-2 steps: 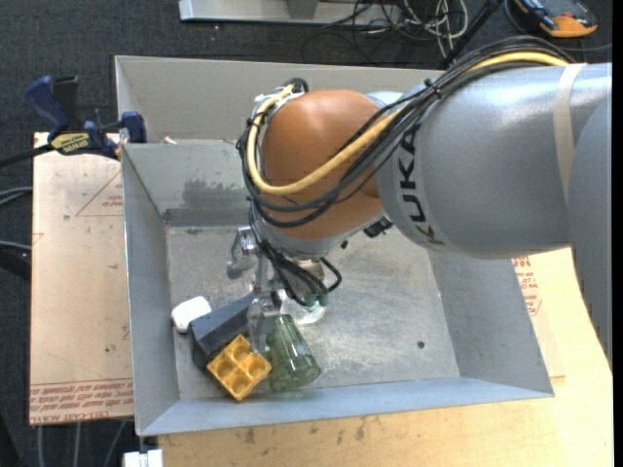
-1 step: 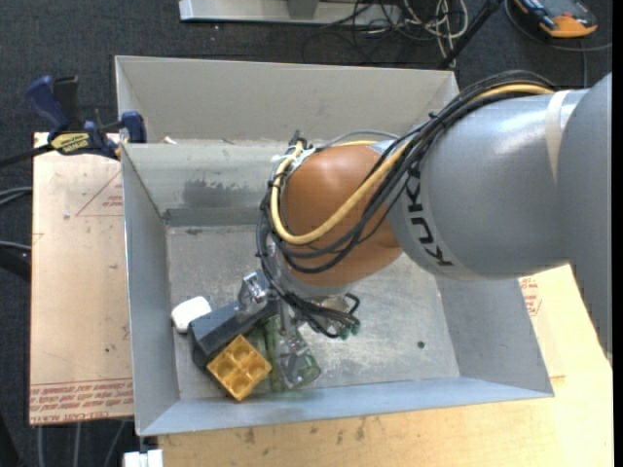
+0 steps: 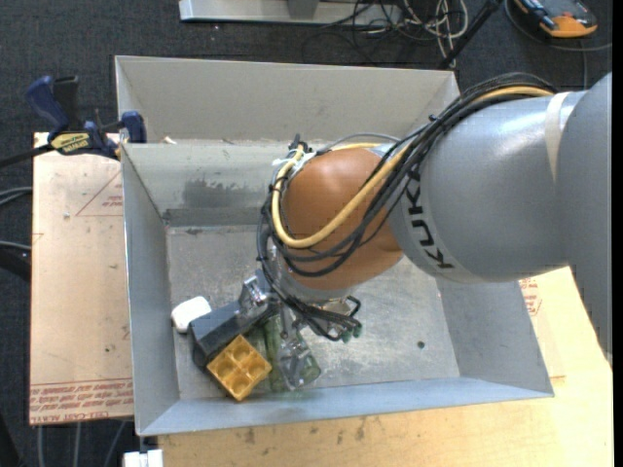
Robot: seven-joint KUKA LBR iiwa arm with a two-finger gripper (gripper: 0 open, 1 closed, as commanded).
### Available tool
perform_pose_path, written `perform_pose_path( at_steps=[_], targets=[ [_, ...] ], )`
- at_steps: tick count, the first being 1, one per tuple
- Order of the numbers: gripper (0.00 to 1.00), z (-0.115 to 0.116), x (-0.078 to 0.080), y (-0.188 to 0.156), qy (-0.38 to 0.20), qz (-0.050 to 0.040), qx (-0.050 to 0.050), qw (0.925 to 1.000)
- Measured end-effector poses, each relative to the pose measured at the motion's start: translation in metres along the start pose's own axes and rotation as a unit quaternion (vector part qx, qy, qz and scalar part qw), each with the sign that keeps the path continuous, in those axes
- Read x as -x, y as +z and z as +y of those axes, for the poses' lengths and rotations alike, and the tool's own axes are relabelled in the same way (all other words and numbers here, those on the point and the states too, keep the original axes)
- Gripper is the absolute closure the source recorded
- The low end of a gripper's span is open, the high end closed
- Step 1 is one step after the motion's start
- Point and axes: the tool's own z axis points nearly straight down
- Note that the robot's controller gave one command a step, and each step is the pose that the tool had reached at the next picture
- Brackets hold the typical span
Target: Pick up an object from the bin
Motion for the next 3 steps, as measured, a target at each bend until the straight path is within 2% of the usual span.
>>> perform_pose_path(
  at_steps=[1, 2, 3],
  targets=[
    [0.00, 0.0017, 0.0215, 0.0526, -0.074, -0.0317, -0.006, 0.9967],
    [1.00, 0.0022, 0.0231, 0.0501, -0.074, -0.0344, -0.006, 0.9967],
    [1.00, 0.0022, 0.0231, 0.0501, -0.074, -0.0344, -0.006, 0.9967]
  ],
)
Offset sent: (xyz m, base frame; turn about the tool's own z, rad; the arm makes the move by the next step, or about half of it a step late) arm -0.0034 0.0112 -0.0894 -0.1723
